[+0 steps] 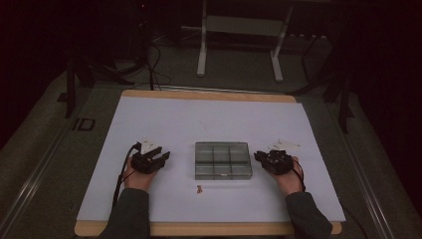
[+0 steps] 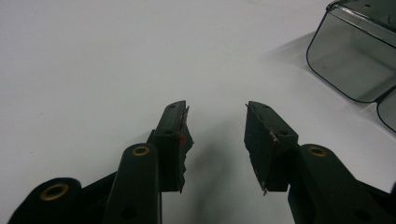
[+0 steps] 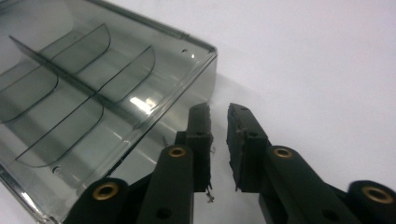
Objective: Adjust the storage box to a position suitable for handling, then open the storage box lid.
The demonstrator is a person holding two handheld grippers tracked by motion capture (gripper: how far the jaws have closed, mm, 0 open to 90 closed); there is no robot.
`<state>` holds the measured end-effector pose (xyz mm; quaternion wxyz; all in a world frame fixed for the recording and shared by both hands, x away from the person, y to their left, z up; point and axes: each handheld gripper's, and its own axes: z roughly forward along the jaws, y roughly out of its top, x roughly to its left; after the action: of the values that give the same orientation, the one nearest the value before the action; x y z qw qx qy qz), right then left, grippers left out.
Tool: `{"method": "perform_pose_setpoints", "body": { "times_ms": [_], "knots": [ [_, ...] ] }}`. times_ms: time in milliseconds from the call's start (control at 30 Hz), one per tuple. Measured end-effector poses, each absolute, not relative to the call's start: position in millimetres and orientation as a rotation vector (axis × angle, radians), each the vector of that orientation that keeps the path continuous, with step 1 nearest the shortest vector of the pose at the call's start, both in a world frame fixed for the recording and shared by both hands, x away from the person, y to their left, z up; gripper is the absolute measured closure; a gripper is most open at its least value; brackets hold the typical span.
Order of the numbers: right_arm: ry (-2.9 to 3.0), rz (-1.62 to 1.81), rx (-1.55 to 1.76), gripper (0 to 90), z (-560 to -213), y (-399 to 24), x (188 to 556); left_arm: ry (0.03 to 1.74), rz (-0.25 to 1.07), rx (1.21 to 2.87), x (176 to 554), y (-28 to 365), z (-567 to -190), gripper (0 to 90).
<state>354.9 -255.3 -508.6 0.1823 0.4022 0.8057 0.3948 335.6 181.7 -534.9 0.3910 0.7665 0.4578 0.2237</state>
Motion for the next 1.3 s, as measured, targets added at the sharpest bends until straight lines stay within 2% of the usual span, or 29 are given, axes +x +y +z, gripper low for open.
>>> {"method": "perform_pose_setpoints", "body": {
  "times_ms": [167,600,1300],
  "knots": [
    [2.239,1.126,1.146,71.5,-502.2,-261.7,353.8,1.164,0.569,1.946,336.2,181.6,-535.0,59.2],
    [2.220,1.148,1.131,61.4,-490.1,-270.3,348.5,1.155,0.569,1.952,337.2,179.5,-534.9,57.2],
    [2.265,1.221,1.103,52.9,-479.1,-260.5,340.8,1.157,0.568,1.957,336.9,178.6,-534.7,55.8]
  ]
}}
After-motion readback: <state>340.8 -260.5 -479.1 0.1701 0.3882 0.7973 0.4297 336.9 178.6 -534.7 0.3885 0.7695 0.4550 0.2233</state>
